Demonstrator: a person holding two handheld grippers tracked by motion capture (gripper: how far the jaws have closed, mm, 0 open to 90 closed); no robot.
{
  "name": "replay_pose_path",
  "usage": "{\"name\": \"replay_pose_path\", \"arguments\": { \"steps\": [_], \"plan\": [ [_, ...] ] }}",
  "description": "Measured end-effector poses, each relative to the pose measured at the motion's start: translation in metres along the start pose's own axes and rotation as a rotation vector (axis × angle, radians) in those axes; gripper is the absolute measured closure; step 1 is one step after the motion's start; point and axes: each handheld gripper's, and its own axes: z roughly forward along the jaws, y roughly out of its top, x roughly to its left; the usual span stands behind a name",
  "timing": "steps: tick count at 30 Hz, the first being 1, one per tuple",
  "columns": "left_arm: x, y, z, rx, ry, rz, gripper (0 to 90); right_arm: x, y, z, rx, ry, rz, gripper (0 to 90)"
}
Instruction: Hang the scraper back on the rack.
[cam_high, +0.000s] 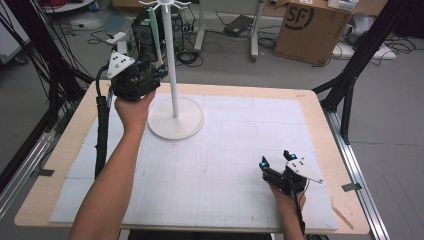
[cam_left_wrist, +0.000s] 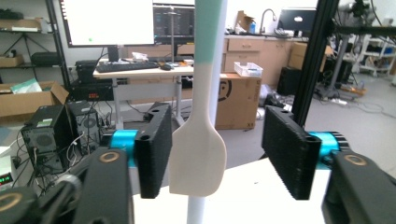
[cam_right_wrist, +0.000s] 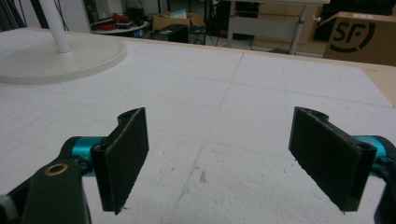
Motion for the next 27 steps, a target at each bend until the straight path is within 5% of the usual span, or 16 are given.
{"name": "replay_pose_path", "arguments": {
  "steps": [8,27],
  "plan": [
    [-0.006,-0.016,-0.02,-0.041,-0.01,0.065,32.8,0.0,0.0,0.0,0.001,0.002,0.0,19.1],
    [-0.008,-0.071,-0.077,-0.067,-0.07,0.074,27.2,0.001,0.0,-0.001,-0.003,0.016,-0.01,19.0]
  ]
}}
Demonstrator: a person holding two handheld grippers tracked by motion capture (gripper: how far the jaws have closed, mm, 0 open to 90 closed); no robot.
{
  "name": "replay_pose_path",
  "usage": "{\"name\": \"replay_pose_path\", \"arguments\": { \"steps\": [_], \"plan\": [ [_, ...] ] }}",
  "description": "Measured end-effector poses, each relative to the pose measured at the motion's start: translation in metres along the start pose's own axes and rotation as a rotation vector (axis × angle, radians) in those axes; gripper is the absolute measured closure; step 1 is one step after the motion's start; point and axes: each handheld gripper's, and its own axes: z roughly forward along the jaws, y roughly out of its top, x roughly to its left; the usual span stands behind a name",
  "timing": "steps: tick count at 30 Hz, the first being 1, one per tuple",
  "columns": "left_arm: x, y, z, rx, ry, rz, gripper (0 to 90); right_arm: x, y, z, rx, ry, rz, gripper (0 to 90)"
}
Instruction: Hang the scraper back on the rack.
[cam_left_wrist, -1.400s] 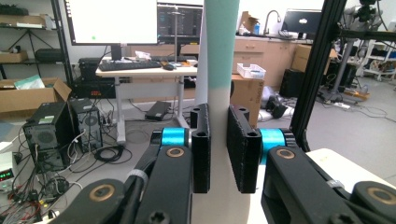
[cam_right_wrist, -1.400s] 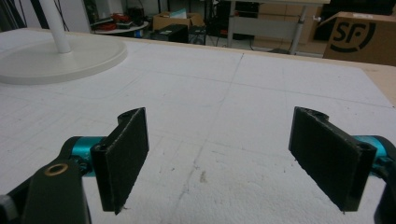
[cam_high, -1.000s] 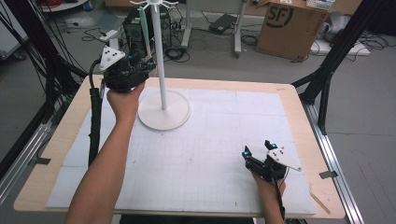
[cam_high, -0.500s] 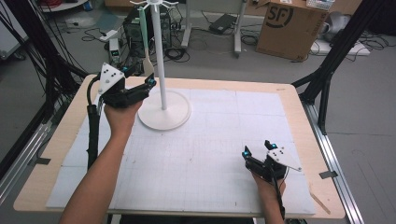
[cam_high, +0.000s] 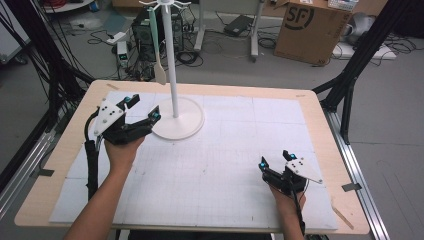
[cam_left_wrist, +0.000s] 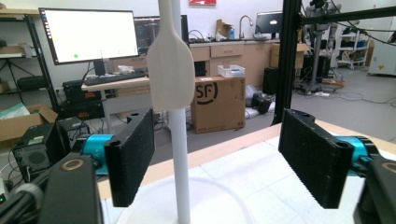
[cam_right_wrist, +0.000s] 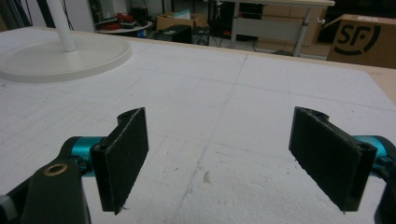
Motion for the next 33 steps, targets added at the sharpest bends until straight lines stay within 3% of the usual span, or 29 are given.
{"name": "replay_pose_path", "arguments": {
  "steps": [3,9,17,26,33],
  "plan": [
    [0.0,-0.009,-0.012,0.001,-0.006,-0.016,26.6,0.0,0.0,0.0,0.0,0.0,0.0,19.0],
    [-0.002,-0.027,-0.03,-0.014,0.002,-0.012,26.9,0.0,0.0,0.0,-0.001,0.0,-0.005,19.0],
    [-0.007,-0.049,-0.041,-0.004,-0.009,-0.019,27.8,0.0,0.0,0.0,-0.002,-0.002,-0.008,19.0],
    [-0.011,-0.076,-0.055,0.043,-0.013,-0.02,24.9,0.0,0.0,-0.001,0.001,0.0,-0.001,19.0],
    [-0.009,-0.094,-0.066,0.069,-0.038,-0.063,25.7,0.0,0.0,-0.001,-0.003,0.004,-0.006,19.0]
  ]
}}
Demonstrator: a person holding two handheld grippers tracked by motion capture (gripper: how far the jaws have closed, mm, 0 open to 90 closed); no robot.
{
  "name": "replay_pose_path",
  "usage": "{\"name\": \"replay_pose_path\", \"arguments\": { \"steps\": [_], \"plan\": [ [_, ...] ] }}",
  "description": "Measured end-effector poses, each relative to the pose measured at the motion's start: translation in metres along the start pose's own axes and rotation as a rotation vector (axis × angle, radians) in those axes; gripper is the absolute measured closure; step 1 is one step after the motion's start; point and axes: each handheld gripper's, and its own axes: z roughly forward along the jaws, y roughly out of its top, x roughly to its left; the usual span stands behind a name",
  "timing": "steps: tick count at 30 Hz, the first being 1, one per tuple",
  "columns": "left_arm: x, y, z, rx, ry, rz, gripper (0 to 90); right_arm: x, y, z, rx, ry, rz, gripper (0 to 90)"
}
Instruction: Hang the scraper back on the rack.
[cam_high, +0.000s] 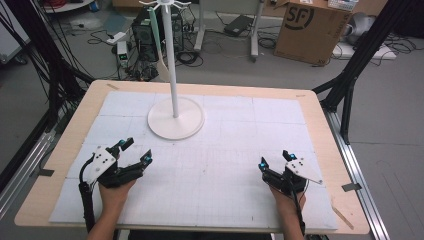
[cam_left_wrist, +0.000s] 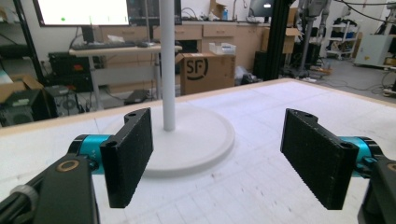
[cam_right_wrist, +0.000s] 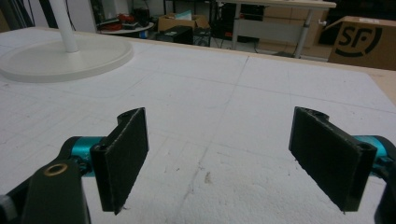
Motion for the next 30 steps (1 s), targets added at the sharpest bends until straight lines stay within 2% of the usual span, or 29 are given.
{"name": "replay_pose_path", "arguments": {
  "steps": [5,8,9,11,16,20,30],
  "plan": [
    [-0.001,-0.015,-0.004,0.018,0.012,0.005,25.6,0.0,0.0,0.0,-0.002,-0.001,-0.001,19.0],
    [-0.001,-0.016,-0.007,-0.001,0.015,0.011,25.8,0.0,0.0,0.0,-0.002,0.001,-0.002,19.0],
    [-0.001,-0.017,-0.007,0.014,0.022,0.027,25.6,0.0,0.0,0.0,-0.001,0.0,-0.001,18.9],
    [0.0,-0.018,-0.007,0.025,0.025,0.03,25.4,0.0,0.0,0.0,-0.001,0.0,-0.001,18.9],
    [0.0,-0.02,-0.008,-0.001,0.043,0.054,26.9,0.0,0.0,-0.001,-0.002,0.002,0.001,18.9],
    [0.0,-0.021,-0.009,-0.023,0.038,0.056,27.9,0.0,0.0,-0.001,-0.002,0.003,0.001,19.0],
    [0.001,-0.021,-0.008,-0.028,0.042,0.048,27.5,0.0,0.0,0.0,-0.005,-0.001,0.002,18.9]
  ]
}}
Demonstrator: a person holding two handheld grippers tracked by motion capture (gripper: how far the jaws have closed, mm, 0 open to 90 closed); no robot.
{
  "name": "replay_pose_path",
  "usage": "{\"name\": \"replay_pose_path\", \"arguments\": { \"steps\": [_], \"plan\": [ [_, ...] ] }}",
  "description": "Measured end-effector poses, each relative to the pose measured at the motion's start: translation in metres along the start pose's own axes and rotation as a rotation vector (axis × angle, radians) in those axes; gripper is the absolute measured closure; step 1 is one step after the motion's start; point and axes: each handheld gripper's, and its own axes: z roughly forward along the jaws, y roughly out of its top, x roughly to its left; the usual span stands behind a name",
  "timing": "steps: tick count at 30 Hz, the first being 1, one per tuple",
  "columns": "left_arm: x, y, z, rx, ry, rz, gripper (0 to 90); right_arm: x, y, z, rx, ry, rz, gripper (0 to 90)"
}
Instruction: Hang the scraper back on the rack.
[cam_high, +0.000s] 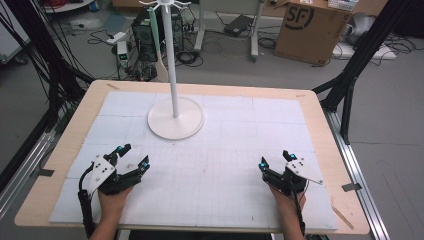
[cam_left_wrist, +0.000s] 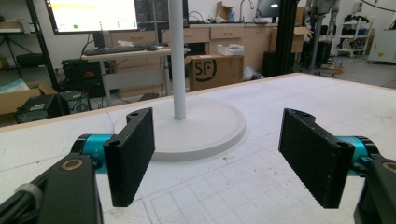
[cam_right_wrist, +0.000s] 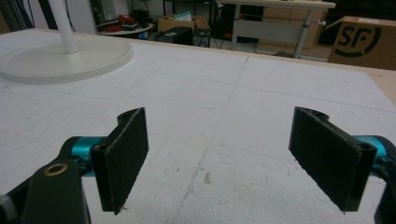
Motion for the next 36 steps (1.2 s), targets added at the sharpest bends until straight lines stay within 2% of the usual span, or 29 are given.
{"name": "replay_pose_path", "arguments": {
  "steps": [11,15,19,24,36],
  "plan": [
    [0.003,-0.0017,0.0026,-0.009,0.01,-0.024,25.4,-0.0007,0.0001,0.0004,0.002,-0.006,0.008,19.0],
    [0.0028,-0.0016,0.0022,-0.006,0.006,-0.02,25.6,-0.0008,0.0001,0.0003,0.001,-0.004,0.006,19.0],
    [0.0042,-0.0018,0.0028,-0.009,0.005,-0.041,25.8,0.0005,-0.0005,-0.0017,-0.007,0.001,-0.002,18.9],
    [0.0035,-0.0023,0.0031,-0.001,0.003,-0.049,26.2,0.0,-0.0006,-0.002,-0.012,0.006,-0.007,18.9],
    [0.0041,-0.0027,0.0028,-0.004,0.002,-0.049,27.0,0.0008,-0.0006,-0.0022,-0.012,0.011,-0.004,19.0]
  ]
}}
